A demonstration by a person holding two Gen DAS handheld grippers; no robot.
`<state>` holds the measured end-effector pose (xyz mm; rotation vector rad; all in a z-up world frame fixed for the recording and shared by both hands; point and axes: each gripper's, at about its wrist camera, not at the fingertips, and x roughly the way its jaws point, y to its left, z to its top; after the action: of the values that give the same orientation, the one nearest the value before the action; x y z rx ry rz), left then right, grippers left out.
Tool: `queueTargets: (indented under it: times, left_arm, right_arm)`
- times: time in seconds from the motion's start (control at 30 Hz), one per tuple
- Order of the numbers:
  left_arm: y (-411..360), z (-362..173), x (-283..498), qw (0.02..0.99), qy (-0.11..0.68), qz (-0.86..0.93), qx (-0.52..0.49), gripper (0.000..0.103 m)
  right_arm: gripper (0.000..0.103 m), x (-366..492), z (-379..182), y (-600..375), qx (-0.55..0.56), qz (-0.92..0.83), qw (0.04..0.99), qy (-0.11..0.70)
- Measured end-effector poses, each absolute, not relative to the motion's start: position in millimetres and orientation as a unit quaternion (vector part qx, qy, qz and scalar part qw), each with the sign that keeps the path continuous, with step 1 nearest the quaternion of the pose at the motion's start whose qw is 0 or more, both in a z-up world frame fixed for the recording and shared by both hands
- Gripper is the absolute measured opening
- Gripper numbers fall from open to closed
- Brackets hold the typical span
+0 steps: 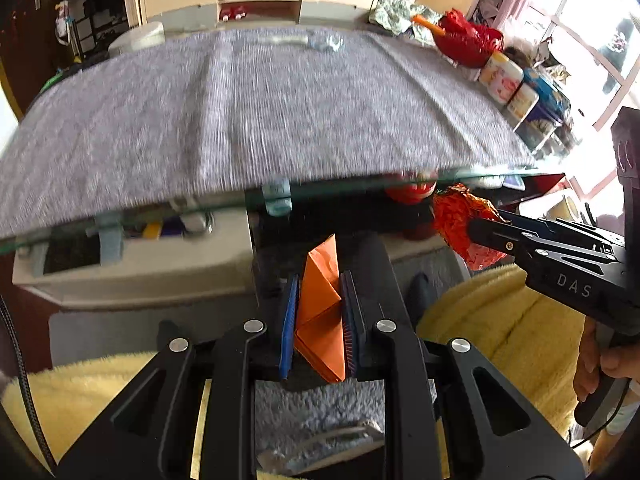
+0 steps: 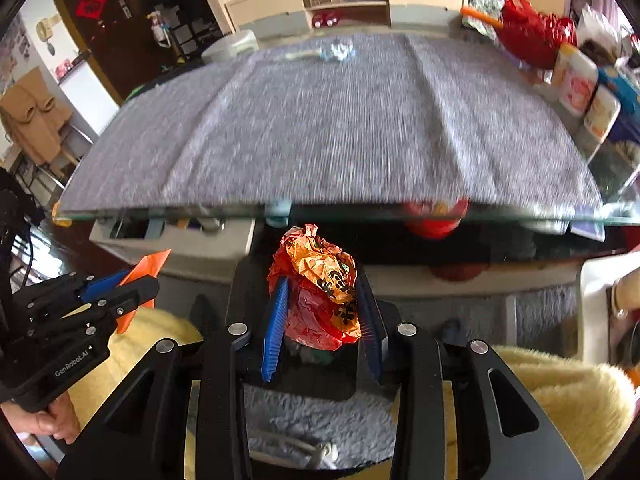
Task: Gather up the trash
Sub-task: 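Carry the orange paper and red wrapper into the bin and open both tools, then raise both open tools back over the table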
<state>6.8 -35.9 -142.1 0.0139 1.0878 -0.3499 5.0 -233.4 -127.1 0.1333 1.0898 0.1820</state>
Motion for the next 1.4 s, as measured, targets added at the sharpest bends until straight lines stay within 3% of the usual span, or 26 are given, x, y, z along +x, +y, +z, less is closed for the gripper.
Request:
queueTargets:
  times: [0.63, 1.07, 1.13, 1.3, 1.4]
  left_arm:
    - [-45.3, -239.9, 0.9, 0.791, 0.587, -0.173, -0.003, 0.019]
    - [-47.6, -259.2, 10.6, 0.773, 0.610, -0.177, -0.011, 0.021]
    - [-46.5, -258.9, 11.8, 0.772, 0.610, -0.175, -0.011, 0.030]
    - [-42.5, -255.5, 14.8, 0.777, 0.606, -0.167, -0.009, 0.046]
    - [-38.9, -248.3, 17.1, 0.784, 0.600, -0.159, -0.006, 0.058]
  right_arm:
    - [0.036, 9.1, -221.1, -218.1, 0.089, 0.081, 0.798, 0.590]
    - [0.042, 23.2, -233.8, -214.3, 0.093, 0.080, 0.787, 0.605]
    - [0.052, 25.5, -233.5, -215.5, 0.095, 0.078, 0.787, 0.604]
    - [0.063, 28.3, -229.4, -220.3, 0.096, 0.069, 0.791, 0.600]
    - [0.079, 30.0, -223.4, -224.8, 0.087, 0.055, 0.797, 0.595]
